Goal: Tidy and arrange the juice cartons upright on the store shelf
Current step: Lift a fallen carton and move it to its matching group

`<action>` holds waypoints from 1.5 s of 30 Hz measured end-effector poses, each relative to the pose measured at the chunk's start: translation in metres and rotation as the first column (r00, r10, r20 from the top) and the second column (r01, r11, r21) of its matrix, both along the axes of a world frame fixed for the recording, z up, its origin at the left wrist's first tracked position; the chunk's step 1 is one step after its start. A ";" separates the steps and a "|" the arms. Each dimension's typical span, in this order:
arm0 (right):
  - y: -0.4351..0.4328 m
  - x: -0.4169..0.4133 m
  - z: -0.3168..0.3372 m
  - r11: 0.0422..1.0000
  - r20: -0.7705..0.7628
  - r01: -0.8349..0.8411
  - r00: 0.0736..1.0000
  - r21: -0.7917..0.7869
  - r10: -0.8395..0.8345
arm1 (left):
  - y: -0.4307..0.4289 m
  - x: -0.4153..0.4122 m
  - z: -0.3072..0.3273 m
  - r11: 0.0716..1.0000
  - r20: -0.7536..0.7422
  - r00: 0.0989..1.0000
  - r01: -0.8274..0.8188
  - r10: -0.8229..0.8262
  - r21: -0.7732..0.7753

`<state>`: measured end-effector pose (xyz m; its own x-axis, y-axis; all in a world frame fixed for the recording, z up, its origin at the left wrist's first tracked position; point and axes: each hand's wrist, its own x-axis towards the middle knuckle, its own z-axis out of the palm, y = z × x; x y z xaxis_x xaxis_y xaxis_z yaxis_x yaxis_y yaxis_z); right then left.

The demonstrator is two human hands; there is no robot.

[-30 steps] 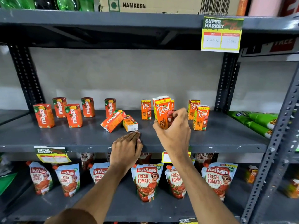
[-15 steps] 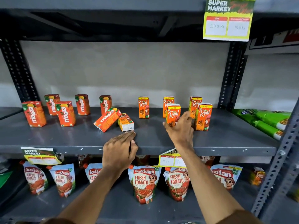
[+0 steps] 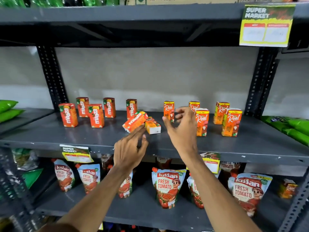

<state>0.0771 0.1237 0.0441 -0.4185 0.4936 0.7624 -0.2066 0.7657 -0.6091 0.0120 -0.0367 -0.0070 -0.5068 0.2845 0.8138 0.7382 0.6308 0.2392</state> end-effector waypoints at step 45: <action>-0.128 -0.065 0.023 0.938 0.239 -0.209 0.930 -0.277 0.278 | -0.074 -0.062 -0.014 0.939 0.156 0.967 -0.146 0.202 -0.311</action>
